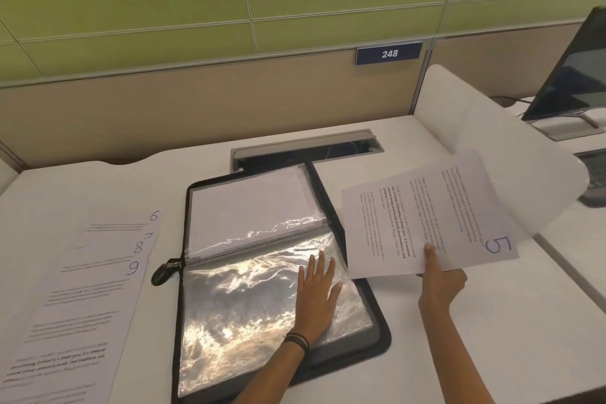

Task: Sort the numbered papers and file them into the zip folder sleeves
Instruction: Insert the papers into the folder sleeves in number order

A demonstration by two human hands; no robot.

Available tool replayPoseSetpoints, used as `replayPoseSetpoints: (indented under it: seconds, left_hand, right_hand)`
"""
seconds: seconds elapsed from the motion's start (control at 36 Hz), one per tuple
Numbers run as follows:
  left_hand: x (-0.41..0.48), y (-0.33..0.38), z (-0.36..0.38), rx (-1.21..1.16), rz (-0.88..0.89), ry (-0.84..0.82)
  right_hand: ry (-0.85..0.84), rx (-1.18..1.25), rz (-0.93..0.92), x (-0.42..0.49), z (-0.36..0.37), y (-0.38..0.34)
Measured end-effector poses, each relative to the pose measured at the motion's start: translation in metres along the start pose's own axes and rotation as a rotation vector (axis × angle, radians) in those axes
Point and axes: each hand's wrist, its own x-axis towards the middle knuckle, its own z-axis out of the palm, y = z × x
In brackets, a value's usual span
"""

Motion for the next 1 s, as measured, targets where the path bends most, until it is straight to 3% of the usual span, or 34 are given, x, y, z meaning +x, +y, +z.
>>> replayPoseSetpoints:
  seconds: [0.39,0.81,1.0]
  left_hand:
    - [-0.004,0.009,-0.013,-0.081,0.026,0.019]
    - [-0.001,0.018,-0.024,-0.275,0.007,0.291]
    - [0.007,0.03,-0.036,-0.304,0.012,0.303]
  right_hand:
    - [0.002,-0.033,0.022,-0.011,-0.011,0.008]
    - [-0.024,-0.064,0.062,-0.019,-0.028,0.007]
    - [-0.054,-0.072,0.083,-0.018,-0.035,0.009]
